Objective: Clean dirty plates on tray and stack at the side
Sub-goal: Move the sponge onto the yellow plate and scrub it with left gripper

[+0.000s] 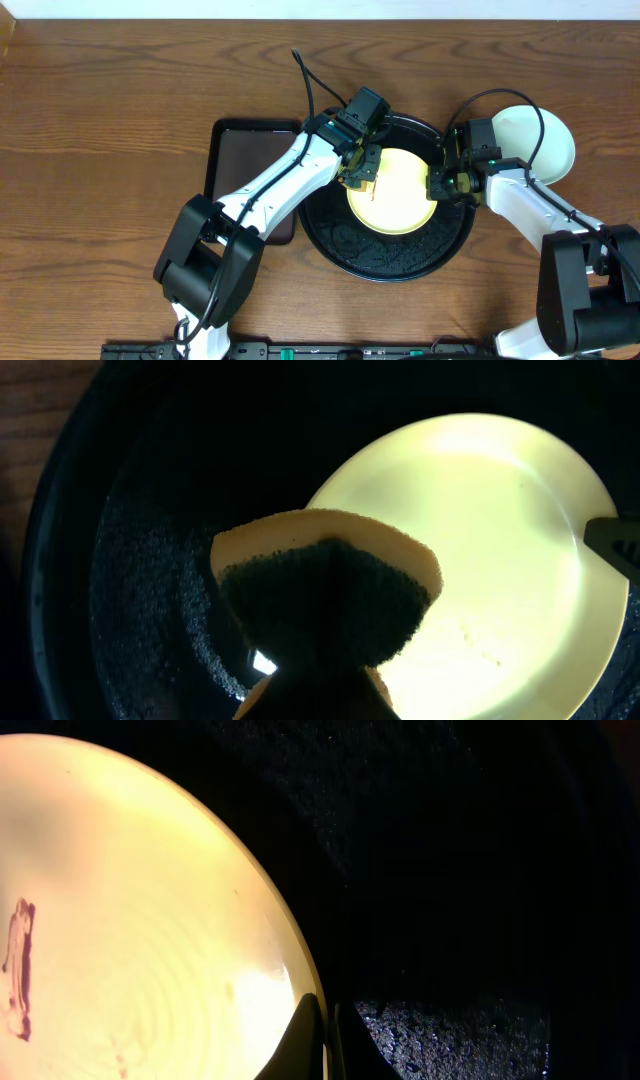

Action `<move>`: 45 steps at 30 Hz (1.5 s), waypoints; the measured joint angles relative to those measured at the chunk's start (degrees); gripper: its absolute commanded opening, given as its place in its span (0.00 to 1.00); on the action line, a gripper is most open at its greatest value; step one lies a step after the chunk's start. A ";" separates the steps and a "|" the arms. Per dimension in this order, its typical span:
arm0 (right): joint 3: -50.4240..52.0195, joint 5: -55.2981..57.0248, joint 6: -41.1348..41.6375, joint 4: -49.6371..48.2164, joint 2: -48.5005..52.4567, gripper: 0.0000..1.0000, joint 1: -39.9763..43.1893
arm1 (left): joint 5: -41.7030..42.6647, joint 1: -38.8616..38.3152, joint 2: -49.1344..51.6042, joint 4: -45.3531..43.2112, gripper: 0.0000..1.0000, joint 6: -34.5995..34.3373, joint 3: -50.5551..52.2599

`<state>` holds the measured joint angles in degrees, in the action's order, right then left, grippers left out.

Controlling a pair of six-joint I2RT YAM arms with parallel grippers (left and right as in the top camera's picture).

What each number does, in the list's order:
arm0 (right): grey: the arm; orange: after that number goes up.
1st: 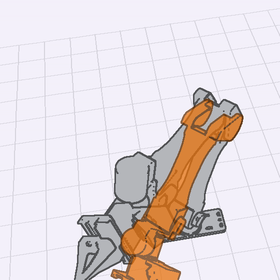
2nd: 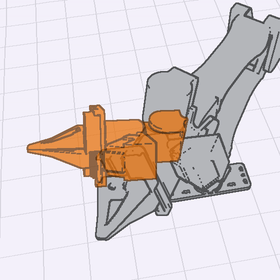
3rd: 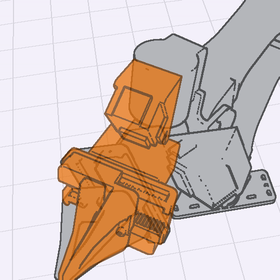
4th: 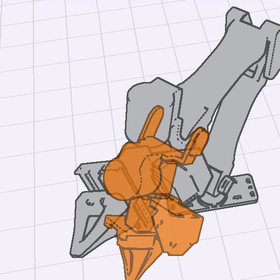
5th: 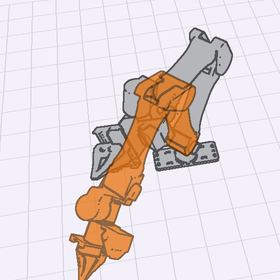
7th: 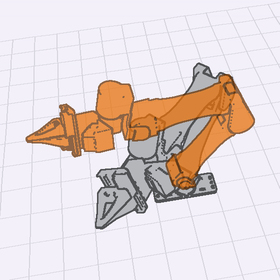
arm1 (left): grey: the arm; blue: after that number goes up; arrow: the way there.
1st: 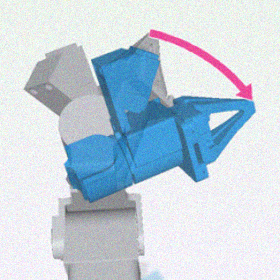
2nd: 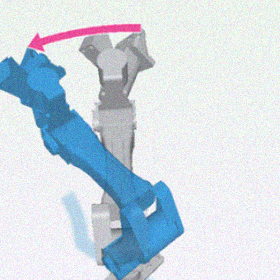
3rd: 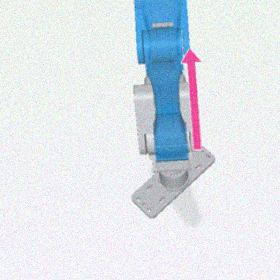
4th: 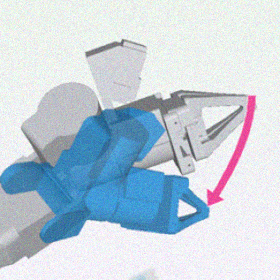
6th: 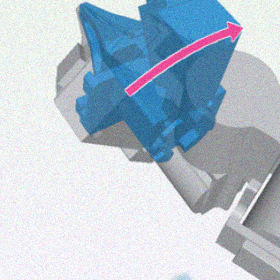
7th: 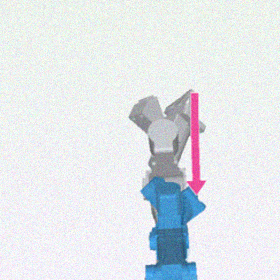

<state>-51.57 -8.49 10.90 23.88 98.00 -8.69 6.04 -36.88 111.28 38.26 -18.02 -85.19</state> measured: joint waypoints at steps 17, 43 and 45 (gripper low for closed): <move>0.00 -0.04 0.00 -0.04 0.00 0.01 0.00 | -0.85 -3.30 8.98 -2.97 0.08 0.00 0.24; 0.00 -0.04 0.00 -0.09 0.00 0.01 0.00 | -2.56 -4.00 10.16 -6.43 0.08 -0.17 0.20; 0.00 -0.04 0.00 -0.09 0.00 0.01 0.00 | -3.08 -4.28 10.23 -6.19 0.07 -0.17 0.13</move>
<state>-51.57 -8.54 10.90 23.79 98.00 -8.69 2.96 -41.17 121.51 32.08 -18.20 -85.06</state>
